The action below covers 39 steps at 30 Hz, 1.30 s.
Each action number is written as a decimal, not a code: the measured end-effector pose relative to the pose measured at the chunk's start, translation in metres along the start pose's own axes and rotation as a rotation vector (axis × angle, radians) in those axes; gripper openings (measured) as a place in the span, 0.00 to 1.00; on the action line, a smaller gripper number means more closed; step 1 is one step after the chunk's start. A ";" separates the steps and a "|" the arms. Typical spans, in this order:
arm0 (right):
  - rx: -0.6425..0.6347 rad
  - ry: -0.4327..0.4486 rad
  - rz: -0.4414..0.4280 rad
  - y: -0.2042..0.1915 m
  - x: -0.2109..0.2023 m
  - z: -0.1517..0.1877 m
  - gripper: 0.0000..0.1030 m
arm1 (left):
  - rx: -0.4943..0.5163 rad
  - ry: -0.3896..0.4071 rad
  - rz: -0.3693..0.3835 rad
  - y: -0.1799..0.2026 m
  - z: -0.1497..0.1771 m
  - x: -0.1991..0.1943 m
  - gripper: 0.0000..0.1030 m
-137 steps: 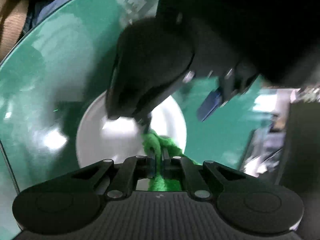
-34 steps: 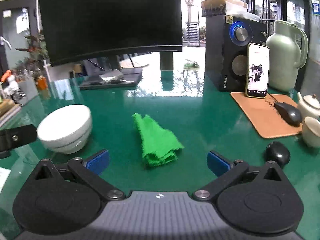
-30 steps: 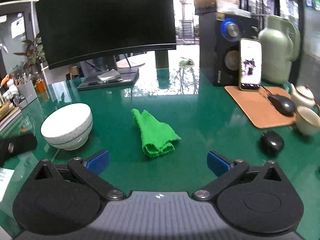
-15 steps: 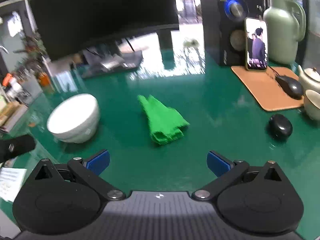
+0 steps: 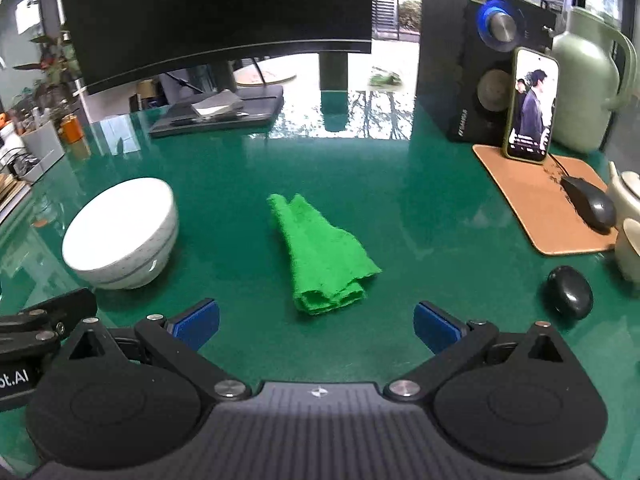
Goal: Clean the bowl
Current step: 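Set the green cloth down on the desk beside the bowl with the right tool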
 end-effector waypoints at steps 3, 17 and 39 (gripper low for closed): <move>0.057 0.011 -0.010 0.007 0.004 -0.004 1.00 | 0.021 -0.013 -0.023 0.004 0.000 0.003 0.99; 0.103 0.017 -0.014 0.020 0.024 -0.007 1.00 | -0.041 -0.094 -0.007 -0.004 0.000 0.028 0.99; 0.041 -0.070 0.042 0.001 0.033 0.013 1.00 | -0.041 -0.177 -0.021 -0.011 0.016 0.039 0.99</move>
Point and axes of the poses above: each gripper's, at about its wrist camera, not at the fingertips, and x roughly the way its jaws point, y to its right, z to its underside, the point moved 9 cm from there along x, roughly the way its jaws point, and after that the axes turned 15 degrees about x, right-handed, at the moved point
